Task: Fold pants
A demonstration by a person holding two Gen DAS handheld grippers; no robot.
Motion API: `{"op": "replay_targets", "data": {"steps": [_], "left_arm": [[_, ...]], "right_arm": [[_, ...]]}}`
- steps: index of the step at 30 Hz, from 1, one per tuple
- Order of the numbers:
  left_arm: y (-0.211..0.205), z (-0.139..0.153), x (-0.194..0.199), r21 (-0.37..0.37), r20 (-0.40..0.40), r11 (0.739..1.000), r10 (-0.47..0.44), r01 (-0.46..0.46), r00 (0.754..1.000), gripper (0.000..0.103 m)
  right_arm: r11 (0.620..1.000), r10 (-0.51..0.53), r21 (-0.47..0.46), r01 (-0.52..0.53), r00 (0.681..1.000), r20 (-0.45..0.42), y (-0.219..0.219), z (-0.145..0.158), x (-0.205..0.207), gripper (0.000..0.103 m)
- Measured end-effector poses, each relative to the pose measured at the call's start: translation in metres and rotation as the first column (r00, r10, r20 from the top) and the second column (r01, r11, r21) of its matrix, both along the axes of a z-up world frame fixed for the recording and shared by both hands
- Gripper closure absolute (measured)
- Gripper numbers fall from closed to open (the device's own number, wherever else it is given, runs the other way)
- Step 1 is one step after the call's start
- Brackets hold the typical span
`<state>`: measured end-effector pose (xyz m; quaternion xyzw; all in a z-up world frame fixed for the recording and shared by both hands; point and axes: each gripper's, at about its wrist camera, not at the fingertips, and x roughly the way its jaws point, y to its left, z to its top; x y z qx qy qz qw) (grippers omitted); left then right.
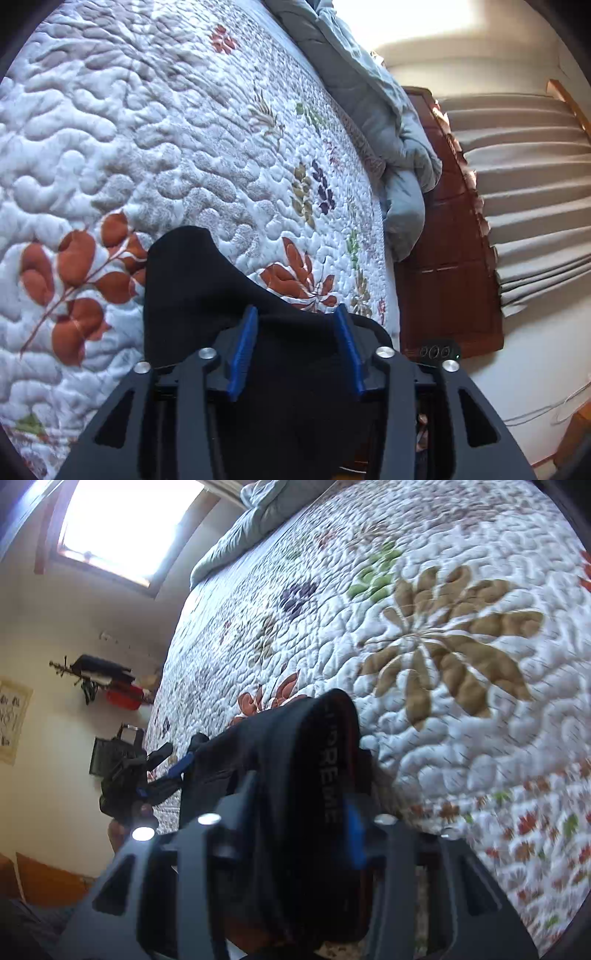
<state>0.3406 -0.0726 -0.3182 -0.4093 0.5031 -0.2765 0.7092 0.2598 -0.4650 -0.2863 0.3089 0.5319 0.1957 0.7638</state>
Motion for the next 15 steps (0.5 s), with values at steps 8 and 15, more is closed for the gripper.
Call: {"op": "replay_targets", "data": {"steps": [8, 15], "left_arm": [[0.006, 0.036, -0.051, 0.057, 0.107, 0.997, -0.063, 0.057, 0.992, 0.042], [-0.023, 0.016, -0.07, 0.19, 0.048, 0.971, -0.155, 0.143, 0.987, 0.042]], "right_arm": [[0.993, -0.1, 0.058, 0.103, 0.994, -0.045, -0.02, 0.004, -0.069, 0.033], [0.992, -0.121, 0.026, 0.122, 0.991, -0.06, -0.004, -0.007, -0.074, 0.076]]}}
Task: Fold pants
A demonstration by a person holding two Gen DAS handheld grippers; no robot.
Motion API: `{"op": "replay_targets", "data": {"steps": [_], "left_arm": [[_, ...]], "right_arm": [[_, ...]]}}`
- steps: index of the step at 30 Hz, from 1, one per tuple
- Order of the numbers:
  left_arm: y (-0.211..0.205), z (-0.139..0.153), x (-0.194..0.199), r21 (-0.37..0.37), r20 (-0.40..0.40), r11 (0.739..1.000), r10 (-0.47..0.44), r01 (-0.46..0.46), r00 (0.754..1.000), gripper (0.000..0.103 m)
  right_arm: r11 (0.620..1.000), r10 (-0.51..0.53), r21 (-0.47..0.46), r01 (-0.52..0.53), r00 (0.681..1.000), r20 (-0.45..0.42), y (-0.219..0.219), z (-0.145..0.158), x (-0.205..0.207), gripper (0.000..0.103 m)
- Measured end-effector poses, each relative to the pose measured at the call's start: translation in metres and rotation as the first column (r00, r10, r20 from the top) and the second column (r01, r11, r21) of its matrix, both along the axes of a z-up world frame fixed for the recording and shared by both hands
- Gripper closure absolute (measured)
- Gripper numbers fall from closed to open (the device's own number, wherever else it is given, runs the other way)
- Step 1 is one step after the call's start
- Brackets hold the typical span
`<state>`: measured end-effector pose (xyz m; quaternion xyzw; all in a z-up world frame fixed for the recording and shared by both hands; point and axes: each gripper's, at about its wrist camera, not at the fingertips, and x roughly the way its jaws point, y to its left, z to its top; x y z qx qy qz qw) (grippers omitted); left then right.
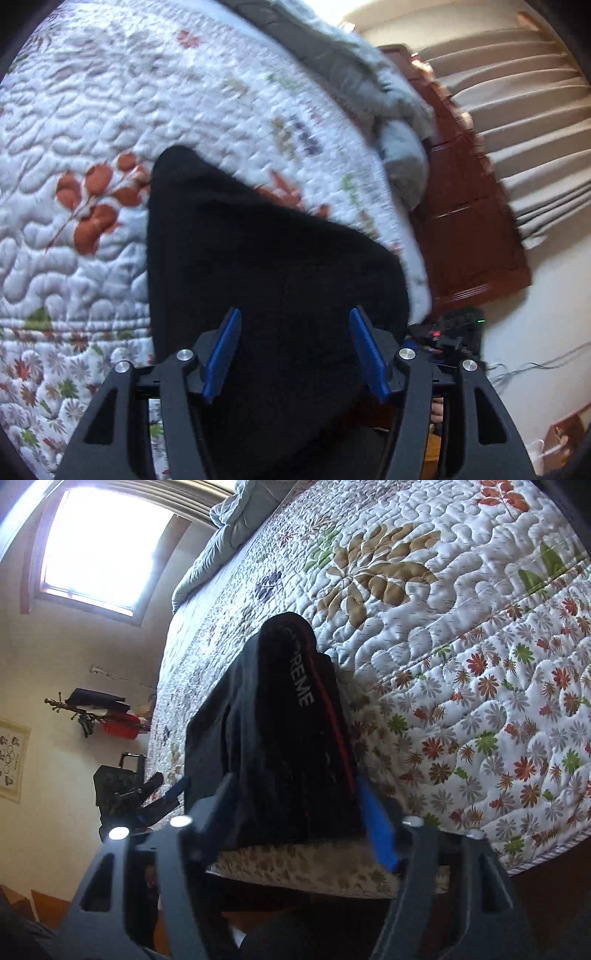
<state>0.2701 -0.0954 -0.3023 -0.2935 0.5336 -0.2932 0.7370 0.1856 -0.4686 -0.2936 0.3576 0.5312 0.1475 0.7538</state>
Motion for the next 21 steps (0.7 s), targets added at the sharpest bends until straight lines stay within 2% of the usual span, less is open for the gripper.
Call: {"op": "replay_targets", "data": {"steps": [1, 3, 7, 10, 14, 16, 19, 21], "left_arm": [[-0.001, -0.005, 0.001, 0.013, -0.012, 1.0, 0.007, -0.007, 1.0, 0.042], [0.0, -0.005, 0.002, 0.001, -0.02, 1.0, 0.016, -0.016, 1.0, 0.043], [0.001, 0.003, -0.001, 0.005, -0.003, 1.0, 0.002, -0.002, 1.0, 0.042], [0.001, 0.001, -0.005, 0.005, -0.005, 1.0, -0.009, 0.009, 1.0, 0.042], [0.0, -0.007, -0.006, 0.005, -0.019, 1.0, -0.017, 0.017, 1.0, 0.042], [-0.002, -0.008, -0.005, 0.011, -0.026, 1.0, -0.013, 0.013, 1.0, 0.042], [-0.002, 0.002, -0.008, 0.014, -0.002, 1.0, -0.012, 0.012, 1.0, 0.042], [0.001, 0.01, -0.014, 0.024, 0.024, 1.0, -0.002, 0.001, 1.0, 0.042]], "right_arm": [[1.0, -0.008, 0.0, 0.008, 1.0, -0.01, -0.001, -0.001, 0.0, 0.09], [0.999, -0.021, 0.032, 0.021, 1.0, -0.003, -0.003, 0.005, -0.001, 0.096], [1.0, 0.005, 0.001, -0.005, 0.999, 0.049, 0.005, 0.033, -0.01, 0.097], [1.0, -0.002, 0.003, 0.002, 0.998, 0.06, 0.005, 0.036, -0.02, 0.097], [0.998, -0.03, -0.06, 0.03, 1.0, -0.009, -0.004, -0.002, -0.021, 0.097], [0.998, -0.05, -0.046, 0.048, 0.998, -0.037, -0.006, -0.019, -0.019, 0.096], [0.998, -0.059, -0.008, 0.06, 0.998, 0.031, -0.01, -0.004, -0.023, 0.085], [0.996, -0.085, -0.016, 0.085, 0.996, 0.029, -0.015, 0.005, -0.031, 0.061]]}}
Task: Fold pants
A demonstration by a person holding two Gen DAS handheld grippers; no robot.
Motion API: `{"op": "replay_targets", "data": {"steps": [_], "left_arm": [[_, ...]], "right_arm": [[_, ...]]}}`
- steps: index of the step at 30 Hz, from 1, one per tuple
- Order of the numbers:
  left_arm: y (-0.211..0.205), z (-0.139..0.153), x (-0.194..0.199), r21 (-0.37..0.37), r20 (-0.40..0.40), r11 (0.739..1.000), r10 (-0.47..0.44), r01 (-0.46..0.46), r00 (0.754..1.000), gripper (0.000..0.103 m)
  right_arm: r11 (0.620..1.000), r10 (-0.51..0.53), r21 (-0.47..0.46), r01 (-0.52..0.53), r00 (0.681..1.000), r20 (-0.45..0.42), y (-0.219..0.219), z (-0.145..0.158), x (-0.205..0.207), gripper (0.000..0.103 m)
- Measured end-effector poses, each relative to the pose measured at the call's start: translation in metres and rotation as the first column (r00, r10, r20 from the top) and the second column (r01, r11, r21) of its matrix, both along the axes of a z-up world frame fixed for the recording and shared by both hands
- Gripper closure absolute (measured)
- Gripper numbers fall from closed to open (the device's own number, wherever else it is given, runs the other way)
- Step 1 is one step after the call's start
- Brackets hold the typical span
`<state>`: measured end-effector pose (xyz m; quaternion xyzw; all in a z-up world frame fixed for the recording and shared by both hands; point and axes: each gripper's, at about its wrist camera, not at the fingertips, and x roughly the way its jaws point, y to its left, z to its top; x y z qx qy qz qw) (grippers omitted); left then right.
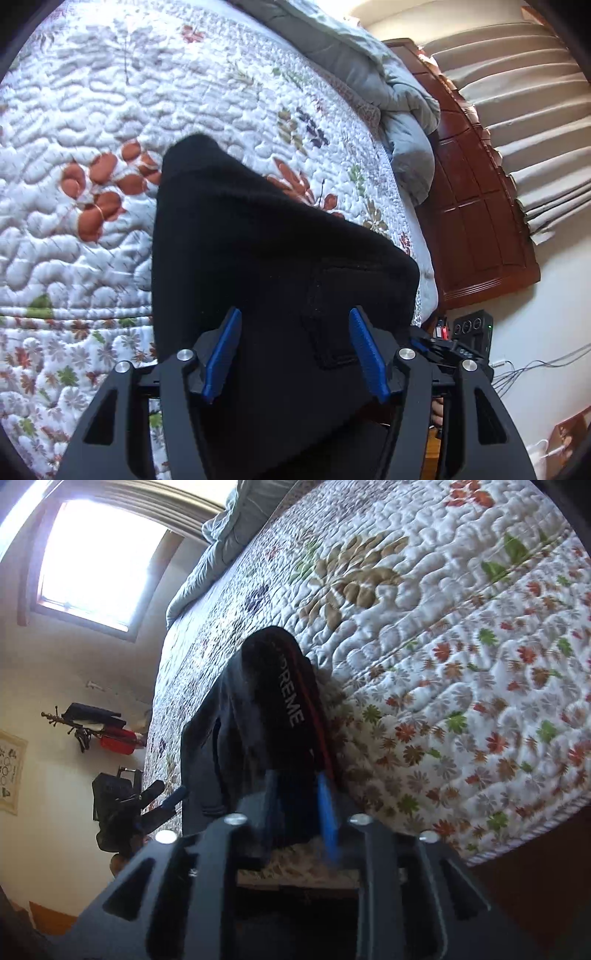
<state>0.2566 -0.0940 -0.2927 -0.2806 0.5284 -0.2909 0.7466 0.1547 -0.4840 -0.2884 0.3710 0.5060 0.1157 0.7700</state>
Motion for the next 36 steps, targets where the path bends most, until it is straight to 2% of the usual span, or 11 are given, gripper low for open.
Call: {"op": "replay_targets", "data": {"steps": [5, 10, 13, 18, 22, 26, 29, 31, 33, 35, 36], "left_arm": [[0.003, 0.018, -0.02, 0.019, 0.075, 1.0, 0.004, -0.005, 0.997, 0.039], [-0.001, 0.015, -0.039, 0.046, 0.076, 0.999, -0.014, 0.01, 0.997, 0.038], [-0.001, 0.005, -0.044, 0.054, 0.048, 0.998, -0.015, 0.012, 0.999, 0.038], [-0.001, 0.008, -0.047, 0.056, 0.058, 0.998, -0.026, 0.023, 0.998, 0.032], [-0.004, 0.012, -0.045, 0.068, 0.06, 0.997, -0.036, 0.032, 0.998, 0.029], [-0.005, 0.02, -0.042, 0.094, 0.066, 0.995, -0.039, 0.032, 0.997, 0.025], [0.0, 0.023, -0.036, 0.161, 0.071, 0.987, -0.03, 0.018, 0.997, 0.019], [0.004, 0.023, -0.029, 0.242, 0.065, 0.97, -0.031, 0.015, 0.997, 0.019], [0.006, 0.023, -0.022, 0.301, 0.057, 0.953, -0.034, 0.015, 0.998, 0.019], [0.009, 0.024, -0.017, 0.334, 0.06, 0.942, -0.039, 0.017, 0.997, 0.019], [0.011, 0.024, -0.014, 0.356, 0.061, 0.934, -0.04, 0.015, 0.997, 0.019]], "right_arm": [[1.0, 0.007, 0.023, -0.006, 1.0, -0.017, 0.004, 0.004, -0.02, 0.047], [0.997, 0.033, -0.07, -0.037, 0.998, -0.049, 0.018, -0.01, -0.013, 0.088], [0.997, 0.013, -0.076, -0.02, 0.996, -0.085, 0.01, -0.018, -0.012, 0.088], [0.981, 0.033, -0.192, -0.026, 0.999, 0.031, 0.008, 0.035, -0.007, 0.088], [0.984, 0.097, -0.163, -0.075, 0.986, 0.132, 0.02, 0.059, 0.031, 0.083], [0.971, 0.198, -0.153, -0.182, 0.975, 0.1, 0.046, 0.036, 0.077, 0.077], [0.965, 0.193, -0.187, -0.186, 0.981, 0.021, 0.035, 0.006, 0.096, 0.1], [0.967, 0.176, -0.182, -0.176, 0.984, -0.017, 0.025, -0.003, 0.096, 0.103], [0.97, 0.162, -0.177, -0.164, 0.986, -0.026, 0.011, -0.002, 0.091, 0.095], [0.97, 0.126, -0.207, -0.13, 0.991, -0.034, -0.007, 0.004, 0.085, 0.067], [0.975, 0.111, -0.19, -0.116, 0.993, -0.039, -0.015, 0.006, 0.083, 0.067]]}}
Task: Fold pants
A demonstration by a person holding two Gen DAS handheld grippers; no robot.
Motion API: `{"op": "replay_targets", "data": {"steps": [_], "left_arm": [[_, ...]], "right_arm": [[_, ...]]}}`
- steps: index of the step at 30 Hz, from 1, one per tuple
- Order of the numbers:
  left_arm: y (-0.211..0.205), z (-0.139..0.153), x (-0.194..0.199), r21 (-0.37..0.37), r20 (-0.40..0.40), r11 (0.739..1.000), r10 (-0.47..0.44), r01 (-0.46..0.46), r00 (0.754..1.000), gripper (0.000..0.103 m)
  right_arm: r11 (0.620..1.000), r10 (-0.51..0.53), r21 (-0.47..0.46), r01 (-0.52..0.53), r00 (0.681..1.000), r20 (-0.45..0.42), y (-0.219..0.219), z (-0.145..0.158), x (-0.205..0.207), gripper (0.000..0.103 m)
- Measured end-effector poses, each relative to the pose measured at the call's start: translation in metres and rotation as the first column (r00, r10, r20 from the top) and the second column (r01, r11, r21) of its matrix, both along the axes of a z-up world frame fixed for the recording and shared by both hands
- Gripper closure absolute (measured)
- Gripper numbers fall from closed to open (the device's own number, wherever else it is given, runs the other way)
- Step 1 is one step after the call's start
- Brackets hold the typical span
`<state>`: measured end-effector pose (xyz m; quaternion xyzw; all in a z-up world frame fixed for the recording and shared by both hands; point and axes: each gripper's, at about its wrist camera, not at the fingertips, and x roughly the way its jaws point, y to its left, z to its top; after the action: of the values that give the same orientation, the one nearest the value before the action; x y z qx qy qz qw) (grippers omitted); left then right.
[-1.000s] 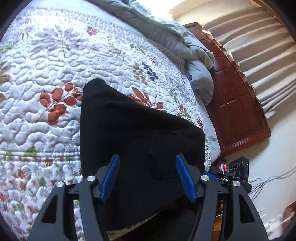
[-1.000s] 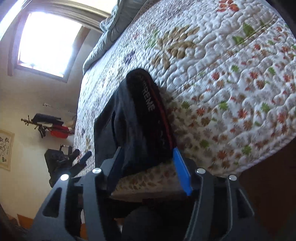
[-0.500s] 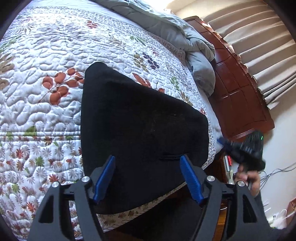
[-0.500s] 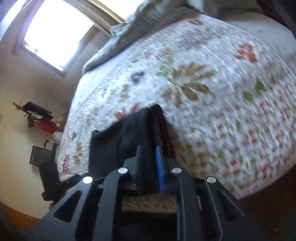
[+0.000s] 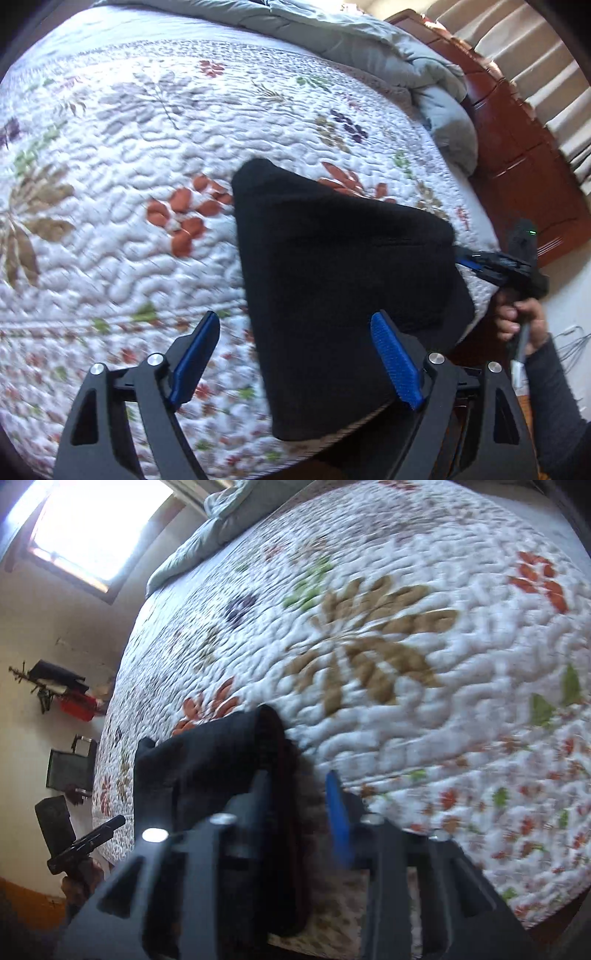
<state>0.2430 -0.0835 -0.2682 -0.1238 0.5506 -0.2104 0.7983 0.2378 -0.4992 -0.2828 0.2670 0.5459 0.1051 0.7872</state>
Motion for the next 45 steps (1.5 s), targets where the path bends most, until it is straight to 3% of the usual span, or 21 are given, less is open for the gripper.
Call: {"op": "replay_targets", "data": {"steps": [1, 2, 3, 5, 6, 11, 17, 25, 28, 33, 37, 41, 43, 44, 45], "left_arm": [[0.001, 0.001, 0.002, 0.017, 0.002, 1.0, 0.0, 0.0, 1.0, 0.019], [0.001, 0.002, 0.005, 0.037, 0.006, 0.999, 0.001, -0.001, 1.0, 0.019], [0.001, 0.003, 0.008, 0.053, 0.012, 0.999, -0.001, 0.0, 1.0, 0.018], [0.001, 0.004, 0.012, 0.062, 0.014, 0.998, -0.006, 0.005, 1.0, 0.017], [0.002, 0.004, 0.013, 0.065, 0.012, 0.998, -0.007, 0.006, 1.0, 0.017], [0.002, -0.002, 0.021, 0.121, -0.017, 0.992, -0.019, 0.021, 1.0, 0.015], [0.003, -0.017, 0.033, 0.104, -0.078, 0.994, -0.031, 0.039, 0.996, 0.013], [0.023, -0.054, 0.051, -0.139, -0.282, 0.99, -0.019, -0.021, 0.959, 0.013], [0.034, -0.066, 0.052, -0.252, -0.337, 0.966, -0.033, -0.057, 0.941, 0.013], [0.048, -0.08, 0.052, -0.376, -0.379, 0.918, -0.025, -0.129, 0.925, 0.013], [0.039, -0.088, 0.056, -0.437, -0.394, 0.892, -0.075, -0.115, 0.916, 0.013], [0.031, -0.088, 0.055, -0.421, -0.394, 0.901, -0.077, -0.106, 0.916, 0.011], [0.02, -0.083, 0.052, -0.481, -0.409, 0.872, -0.133, -0.09, 0.903, 0.013], [0.015, -0.08, 0.048, -0.482, -0.405, 0.873, -0.154, -0.068, 0.901, 0.016], [0.01, -0.078, 0.048, -0.439, -0.393, 0.897, -0.146, -0.046, 0.908, 0.016]], "right_arm": [[1.0, -0.007, 0.018, 0.007, 1.0, -0.01, -0.006, 0.001, -0.004, 0.067], [0.999, -0.004, 0.046, 0.005, 1.0, -0.017, -0.011, 0.002, -0.007, 0.057], [0.997, -0.001, 0.072, 0.002, 1.0, -0.017, -0.014, 0.003, -0.01, 0.037], [0.995, 0.002, 0.099, -0.001, 1.0, -0.01, -0.016, 0.007, -0.014, 0.014], [0.994, 0.011, 0.11, -0.01, 1.0, -0.01, -0.014, 0.008, -0.015, 0.012], [0.988, 0.089, 0.137, -0.077, 0.993, -0.083, 0.009, 0.006, -0.009, 0.01], [0.978, 0.195, 0.112, -0.178, 0.968, -0.157, 0.034, -0.013, 0.004, 0.01], [0.971, 0.222, 0.137, -0.198, 0.956, -0.191, 0.041, -0.027, 0.015, 0.01], [0.97, 0.216, 0.154, -0.188, 0.958, -0.187, 0.036, -0.026, 0.014, 0.01], [0.969, 0.2, 0.184, -0.167, 0.963, -0.18, 0.021, -0.026, 0.007, 0.01], [0.955, 0.183, 0.263, -0.135, 0.968, -0.169, 0.013, -0.031, 0.003, 0.009], [0.948, 0.199, 0.283, -0.146, 0.965, -0.169, 0.018, -0.04, 0.003, 0.004], [0.94, 0.216, 0.299, -0.162, 0.964, -0.157, 0.021, -0.038, 0.005, 0.004], [0.938, 0.233, 0.297, -0.181, 0.961, -0.151, 0.023, -0.037, 0.007, 0.005], [0.949, 0.241, 0.244, -0.2, 0.959, -0.15, 0.024, -0.036, 0.009, 0.007]]}}
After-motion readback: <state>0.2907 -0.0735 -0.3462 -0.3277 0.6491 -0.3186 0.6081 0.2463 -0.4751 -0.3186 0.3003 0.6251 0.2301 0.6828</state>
